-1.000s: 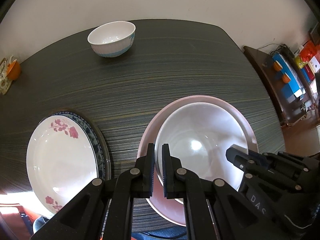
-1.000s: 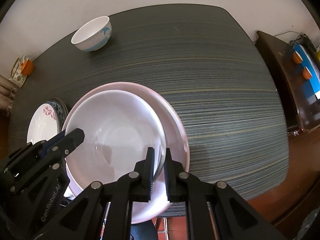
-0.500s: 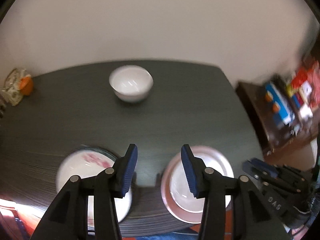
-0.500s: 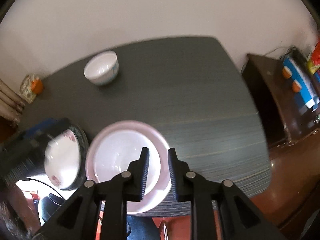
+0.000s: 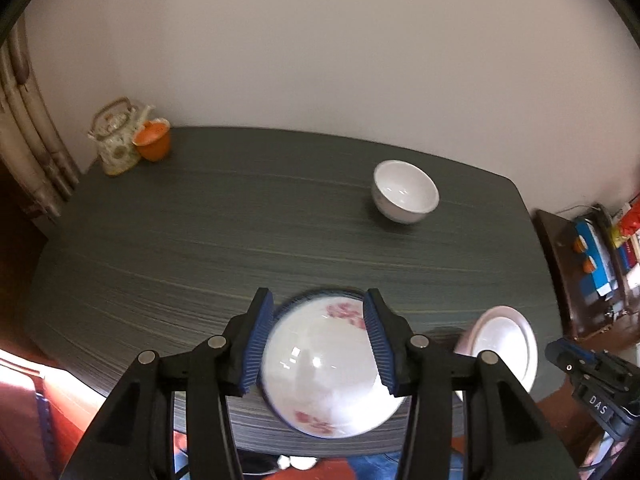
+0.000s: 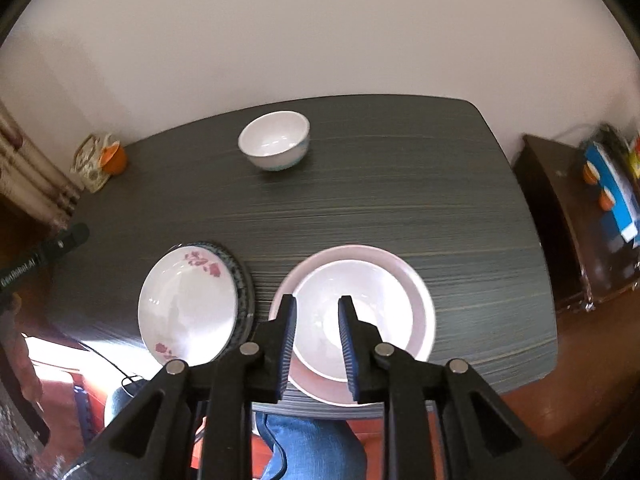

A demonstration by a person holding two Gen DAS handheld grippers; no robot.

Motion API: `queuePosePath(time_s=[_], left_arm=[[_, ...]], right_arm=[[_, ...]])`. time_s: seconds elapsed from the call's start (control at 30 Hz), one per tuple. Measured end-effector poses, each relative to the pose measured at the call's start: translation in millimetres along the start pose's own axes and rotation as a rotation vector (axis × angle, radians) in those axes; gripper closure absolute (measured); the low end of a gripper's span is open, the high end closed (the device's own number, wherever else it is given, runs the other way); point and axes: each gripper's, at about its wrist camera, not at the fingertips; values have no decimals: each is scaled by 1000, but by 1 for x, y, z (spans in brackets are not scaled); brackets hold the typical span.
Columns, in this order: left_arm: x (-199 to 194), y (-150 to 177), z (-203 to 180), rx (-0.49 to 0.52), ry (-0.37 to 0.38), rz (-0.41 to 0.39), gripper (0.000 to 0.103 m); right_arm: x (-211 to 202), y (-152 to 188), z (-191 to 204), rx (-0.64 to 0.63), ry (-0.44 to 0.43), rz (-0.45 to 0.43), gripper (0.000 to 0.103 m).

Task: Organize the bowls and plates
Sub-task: 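Move both grippers toward the small blue-patterned white bowl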

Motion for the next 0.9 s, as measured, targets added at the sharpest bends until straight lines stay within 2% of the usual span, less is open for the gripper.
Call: queuePosePath(time_s=[0.13, 0.23, 0.37, 0.5, 0.67, 0.8, 0.9], left_arm=[[-1, -16, 15, -12, 2, -12, 58], [6, -33, 20, -7, 1, -8, 57], [36, -72, 13, 25, -8, 26, 57], [85, -112, -4, 46, 16, 90, 57], [154, -138, -26, 76, 23, 146, 57], [213, -148, -34, 69, 22, 200, 57], [243, -150, -34, 69, 23, 212, 57]], right_arm=[[0, -14, 15, -15, 3, -2, 80], [5, -38, 21, -24, 16, 1, 75], [24, -88, 24, -39, 35, 11, 71], [65, -143, 25, -37, 31, 50, 70], [134, -195, 23, -12, 13, 111, 70], [182, -214, 23, -7, -2, 150, 70], [209, -223, 21, 4, -32, 165, 70]])
Point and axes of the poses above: each gripper's, at about its wrist camera, not at the fingertips, and x roughly the way its jaws point, z to its left, y to its underside, and after that the axes turned 8 degrees about y, right-handed
